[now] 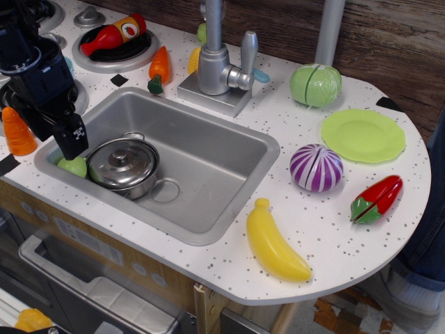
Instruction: Put banana on plate
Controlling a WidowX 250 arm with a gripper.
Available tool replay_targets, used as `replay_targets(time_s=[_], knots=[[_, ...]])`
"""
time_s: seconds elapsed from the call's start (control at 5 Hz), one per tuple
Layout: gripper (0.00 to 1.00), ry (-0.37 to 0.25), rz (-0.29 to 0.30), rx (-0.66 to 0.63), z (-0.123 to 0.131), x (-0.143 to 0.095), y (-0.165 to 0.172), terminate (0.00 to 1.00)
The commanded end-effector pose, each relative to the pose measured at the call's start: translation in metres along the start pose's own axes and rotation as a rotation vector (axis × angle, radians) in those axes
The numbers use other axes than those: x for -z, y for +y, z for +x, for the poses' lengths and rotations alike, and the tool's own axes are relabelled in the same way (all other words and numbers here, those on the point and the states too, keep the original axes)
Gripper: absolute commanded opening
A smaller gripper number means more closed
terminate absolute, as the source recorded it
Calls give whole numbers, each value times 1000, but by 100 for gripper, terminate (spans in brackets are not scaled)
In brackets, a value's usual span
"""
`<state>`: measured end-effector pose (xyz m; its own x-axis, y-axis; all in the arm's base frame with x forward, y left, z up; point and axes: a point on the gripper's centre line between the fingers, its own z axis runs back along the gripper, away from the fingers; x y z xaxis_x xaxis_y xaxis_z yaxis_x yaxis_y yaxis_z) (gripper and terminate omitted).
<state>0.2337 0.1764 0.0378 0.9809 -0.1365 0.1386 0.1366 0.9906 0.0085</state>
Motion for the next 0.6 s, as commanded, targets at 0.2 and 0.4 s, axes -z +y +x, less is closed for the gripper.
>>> replay_targets(time_s=[0.2, 0.4], knots=[[100, 35, 74, -178, 11, -20, -32, 0], [100, 61, 114, -362, 19, -38, -78, 0]])
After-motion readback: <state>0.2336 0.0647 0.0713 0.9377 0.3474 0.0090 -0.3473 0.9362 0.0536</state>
